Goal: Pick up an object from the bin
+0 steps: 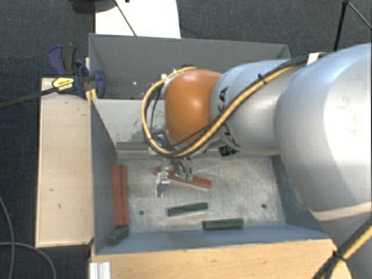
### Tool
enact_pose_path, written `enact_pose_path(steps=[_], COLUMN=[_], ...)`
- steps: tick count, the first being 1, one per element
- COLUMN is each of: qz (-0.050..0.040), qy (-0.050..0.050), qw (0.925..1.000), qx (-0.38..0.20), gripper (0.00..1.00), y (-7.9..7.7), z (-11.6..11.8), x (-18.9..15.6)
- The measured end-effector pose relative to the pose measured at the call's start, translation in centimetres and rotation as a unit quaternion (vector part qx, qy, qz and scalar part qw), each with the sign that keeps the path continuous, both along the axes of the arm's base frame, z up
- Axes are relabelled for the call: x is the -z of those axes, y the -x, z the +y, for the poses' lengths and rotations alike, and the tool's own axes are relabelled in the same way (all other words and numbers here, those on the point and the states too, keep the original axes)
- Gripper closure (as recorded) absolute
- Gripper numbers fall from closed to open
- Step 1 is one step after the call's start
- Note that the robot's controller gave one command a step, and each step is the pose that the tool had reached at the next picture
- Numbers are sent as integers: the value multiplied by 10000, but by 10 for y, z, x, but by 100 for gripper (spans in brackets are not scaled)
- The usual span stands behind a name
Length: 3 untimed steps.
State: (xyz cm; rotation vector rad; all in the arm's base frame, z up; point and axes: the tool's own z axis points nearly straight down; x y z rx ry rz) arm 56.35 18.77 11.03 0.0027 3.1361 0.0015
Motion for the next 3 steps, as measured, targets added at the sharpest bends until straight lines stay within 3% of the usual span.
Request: enact_pose_path(steps=[1, 2, 3], qz=[-33, -32, 16], qy=[-7, -8, 2], qw=[10000, 10000, 9994], qx=[-14, -8, -338], gripper=[100, 100, 100], y=[-15, -15, -9], z=[-57, -57, -64], x=[36, 36, -93])
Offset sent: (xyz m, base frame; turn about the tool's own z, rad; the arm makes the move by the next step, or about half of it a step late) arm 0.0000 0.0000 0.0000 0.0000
